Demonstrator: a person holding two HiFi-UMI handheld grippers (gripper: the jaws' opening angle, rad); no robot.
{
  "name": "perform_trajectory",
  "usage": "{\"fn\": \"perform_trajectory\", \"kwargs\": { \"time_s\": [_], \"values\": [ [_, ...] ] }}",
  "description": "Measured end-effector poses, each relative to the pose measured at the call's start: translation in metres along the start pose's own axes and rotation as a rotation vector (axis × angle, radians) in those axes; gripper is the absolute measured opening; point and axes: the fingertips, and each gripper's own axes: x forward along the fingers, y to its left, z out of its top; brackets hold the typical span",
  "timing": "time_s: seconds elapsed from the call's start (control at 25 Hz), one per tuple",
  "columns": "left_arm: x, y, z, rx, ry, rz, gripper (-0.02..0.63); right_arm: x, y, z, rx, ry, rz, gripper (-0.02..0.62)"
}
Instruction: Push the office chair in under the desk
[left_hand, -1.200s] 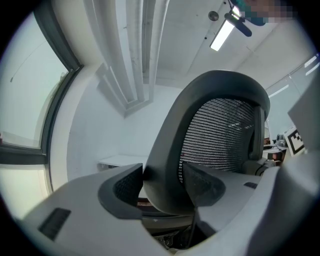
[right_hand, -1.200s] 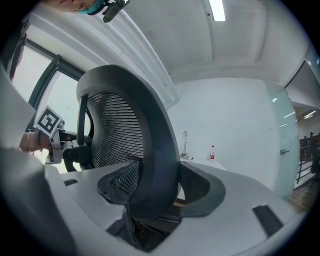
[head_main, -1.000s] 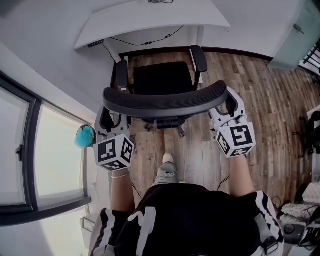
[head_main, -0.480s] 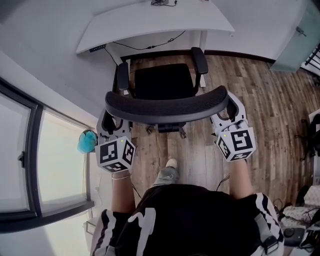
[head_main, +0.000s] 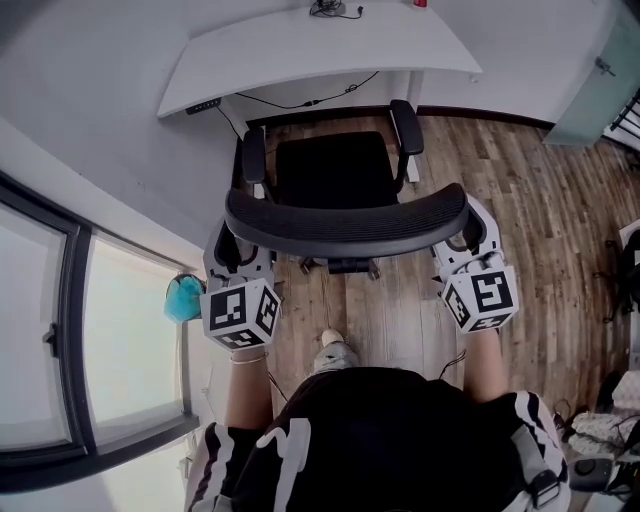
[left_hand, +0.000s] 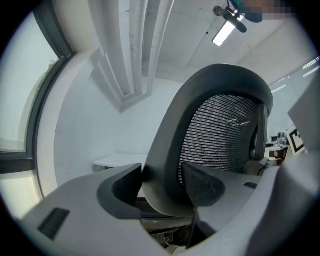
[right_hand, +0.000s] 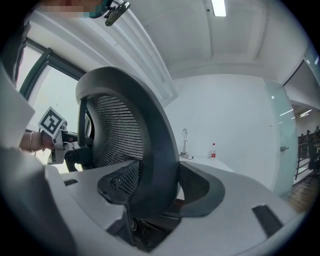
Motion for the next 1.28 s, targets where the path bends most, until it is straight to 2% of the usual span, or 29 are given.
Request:
{"fn": "perform_trajectory", "kwargs": {
  "time_s": [0.84,1.28],
  "values": [
    [0.067,0.072,0.001,0.013,0.012,-0.105,0.242,0.072,0.031,0.007,0.001,-0.01,-0.102,0.247],
    [0.098,0.094,0.003,0.0,-0.019,-0.118,0.242,0.112,0.028,0.011,-0.017,-0.012,-0.095,0.25]
  ]
}}
